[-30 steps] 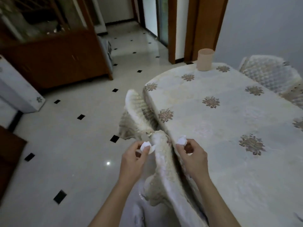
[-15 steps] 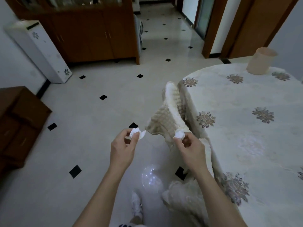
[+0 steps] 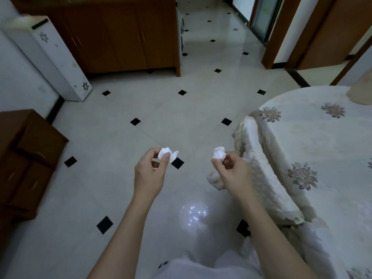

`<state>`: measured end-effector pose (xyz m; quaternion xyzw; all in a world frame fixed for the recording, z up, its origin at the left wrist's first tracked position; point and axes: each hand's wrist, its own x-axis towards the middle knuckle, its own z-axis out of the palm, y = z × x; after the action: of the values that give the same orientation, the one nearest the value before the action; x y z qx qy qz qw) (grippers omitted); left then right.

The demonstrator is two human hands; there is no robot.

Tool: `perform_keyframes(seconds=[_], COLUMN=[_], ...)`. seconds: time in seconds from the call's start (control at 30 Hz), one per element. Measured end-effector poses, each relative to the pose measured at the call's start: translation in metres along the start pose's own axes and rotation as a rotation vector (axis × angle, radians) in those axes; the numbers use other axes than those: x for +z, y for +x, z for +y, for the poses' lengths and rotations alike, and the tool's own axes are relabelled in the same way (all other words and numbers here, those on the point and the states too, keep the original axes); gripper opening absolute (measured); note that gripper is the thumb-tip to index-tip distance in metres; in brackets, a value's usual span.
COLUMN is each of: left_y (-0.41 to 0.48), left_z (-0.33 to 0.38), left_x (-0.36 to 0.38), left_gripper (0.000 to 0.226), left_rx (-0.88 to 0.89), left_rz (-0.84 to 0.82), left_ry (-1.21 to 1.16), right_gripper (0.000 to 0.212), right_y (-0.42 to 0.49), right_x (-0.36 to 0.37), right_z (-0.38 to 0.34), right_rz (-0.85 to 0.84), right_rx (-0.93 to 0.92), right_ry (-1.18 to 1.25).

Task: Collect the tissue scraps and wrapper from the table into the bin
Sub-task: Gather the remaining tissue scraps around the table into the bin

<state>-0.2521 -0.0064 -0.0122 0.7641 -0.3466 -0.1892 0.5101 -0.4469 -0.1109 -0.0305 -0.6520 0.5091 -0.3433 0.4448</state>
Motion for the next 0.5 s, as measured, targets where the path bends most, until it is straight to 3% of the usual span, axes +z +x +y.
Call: perform_keyframes(seconds=[0.5], left_y=[0.202], left_z=[-0.025], left_x=[0.036], left_gripper=[0.007], left_rx=[-0.012], left_rz=[-0.025], left_ry=[0.036], right_gripper=[0.022], right_y=[0.190], right_x=[0.078], right_z=[0.006], right_rz=[-0.024], right_rx=[0.028], right_ry=[-0.073])
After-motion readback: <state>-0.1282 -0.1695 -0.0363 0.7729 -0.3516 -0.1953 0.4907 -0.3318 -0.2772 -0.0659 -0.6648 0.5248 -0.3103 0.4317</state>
